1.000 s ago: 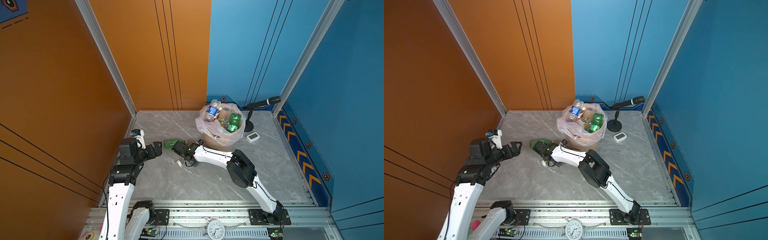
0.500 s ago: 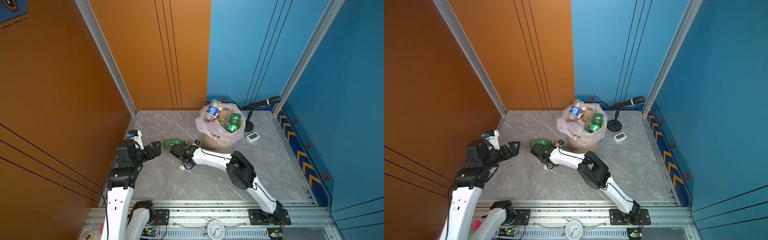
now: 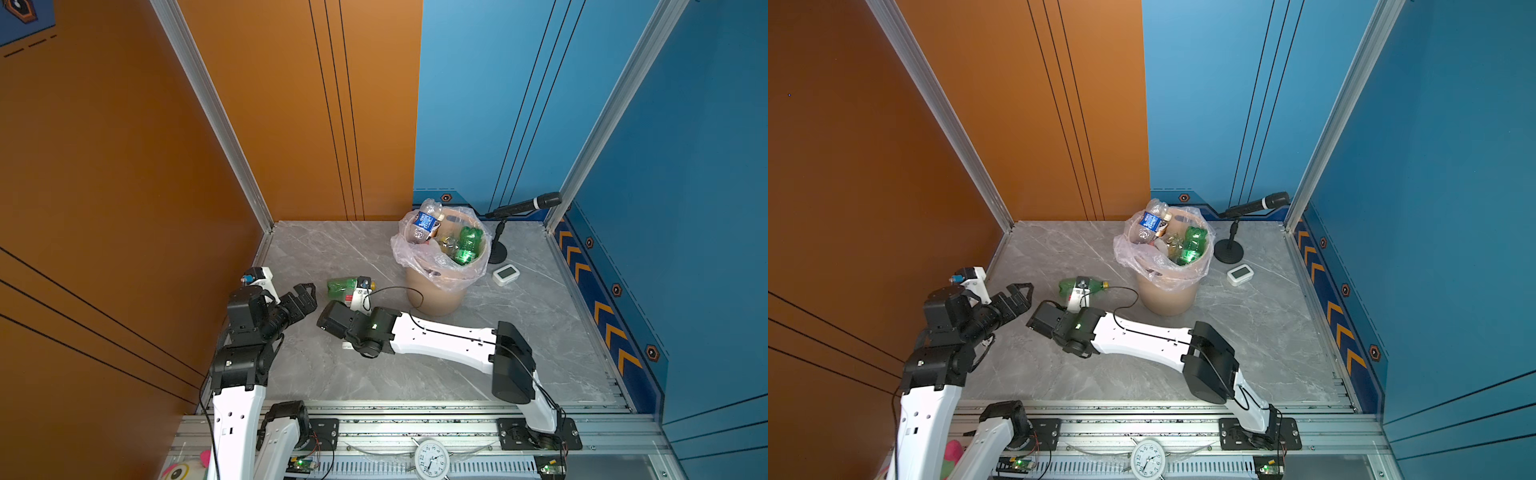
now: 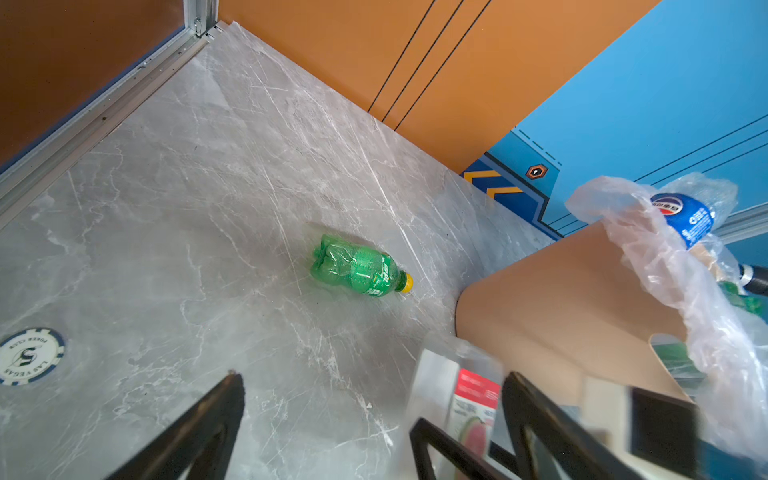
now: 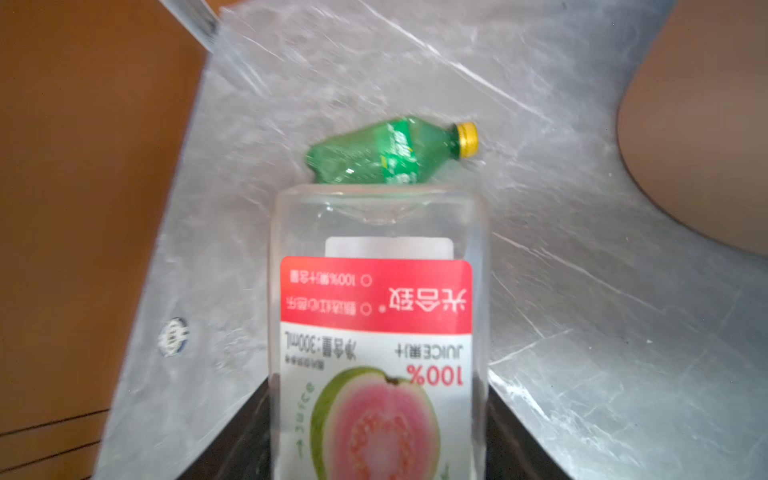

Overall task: Put the plastic bottles in the bin
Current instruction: 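Grasp the guava juice bottle with the right gripper and lift it, then carry the guava juice bottle over the bin and release it with the right gripper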

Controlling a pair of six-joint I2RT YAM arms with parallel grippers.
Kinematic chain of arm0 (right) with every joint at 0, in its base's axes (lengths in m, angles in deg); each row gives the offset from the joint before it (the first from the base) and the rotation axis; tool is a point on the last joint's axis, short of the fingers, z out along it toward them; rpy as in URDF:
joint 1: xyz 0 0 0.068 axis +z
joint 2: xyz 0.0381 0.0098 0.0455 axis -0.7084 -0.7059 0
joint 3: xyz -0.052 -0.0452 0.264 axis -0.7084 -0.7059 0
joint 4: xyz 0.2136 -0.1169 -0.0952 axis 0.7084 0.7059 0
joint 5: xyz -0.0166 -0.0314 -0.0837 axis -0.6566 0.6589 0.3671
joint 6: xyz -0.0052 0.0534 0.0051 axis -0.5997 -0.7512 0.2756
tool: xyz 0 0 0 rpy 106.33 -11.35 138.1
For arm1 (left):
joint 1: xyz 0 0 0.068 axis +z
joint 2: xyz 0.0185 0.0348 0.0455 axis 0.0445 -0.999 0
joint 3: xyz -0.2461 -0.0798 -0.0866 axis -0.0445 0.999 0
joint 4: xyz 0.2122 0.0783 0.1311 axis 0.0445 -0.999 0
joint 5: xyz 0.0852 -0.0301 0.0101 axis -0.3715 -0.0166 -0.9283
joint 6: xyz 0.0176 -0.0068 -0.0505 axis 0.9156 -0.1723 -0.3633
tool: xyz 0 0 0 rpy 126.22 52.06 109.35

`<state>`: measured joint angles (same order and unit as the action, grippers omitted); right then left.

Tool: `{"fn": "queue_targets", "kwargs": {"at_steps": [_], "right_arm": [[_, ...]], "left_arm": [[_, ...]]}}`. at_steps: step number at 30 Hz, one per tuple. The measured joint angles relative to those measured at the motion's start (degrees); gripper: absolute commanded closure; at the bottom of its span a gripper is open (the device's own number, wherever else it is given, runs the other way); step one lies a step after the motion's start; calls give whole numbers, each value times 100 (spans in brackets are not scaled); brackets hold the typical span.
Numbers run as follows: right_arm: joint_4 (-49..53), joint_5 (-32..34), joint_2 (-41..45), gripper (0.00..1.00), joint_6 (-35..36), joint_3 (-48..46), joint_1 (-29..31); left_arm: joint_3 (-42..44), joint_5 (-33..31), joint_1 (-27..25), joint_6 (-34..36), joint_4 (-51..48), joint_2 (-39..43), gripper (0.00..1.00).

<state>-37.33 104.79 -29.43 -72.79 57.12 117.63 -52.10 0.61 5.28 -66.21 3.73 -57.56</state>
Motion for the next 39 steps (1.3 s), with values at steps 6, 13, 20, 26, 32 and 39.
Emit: {"fn": "queue_targets", "kwargs": {"at_steps": [6, 13, 20, 26, 32, 39], "right_arm": [[-428, 286, 1285, 35, 1351, -31, 243], [-708, 625, 2844, 35, 2889, -186, 37], [-839, 529, 4015, 35, 3936, -551, -1427], [-833, -245, 4131, 35, 4419, -553, -2894], [-811, -1198, 3971, 35, 4597, -614, -3958], [-734, -2000, 3748, 35, 4828, -654, -4295]], "left_arm": [[0, 28, 4, -492, 2, 278, 2], [15, 87, 4, -809, 15, 398, 2], [310, 90, 4, -946, 22, 498, 2], [511, 103, 2, -1043, 26, 498, 2], [542, 103, -2, -1126, 24, 389, 2], [542, 103, -42, -1174, 33, 208, 2]]}}
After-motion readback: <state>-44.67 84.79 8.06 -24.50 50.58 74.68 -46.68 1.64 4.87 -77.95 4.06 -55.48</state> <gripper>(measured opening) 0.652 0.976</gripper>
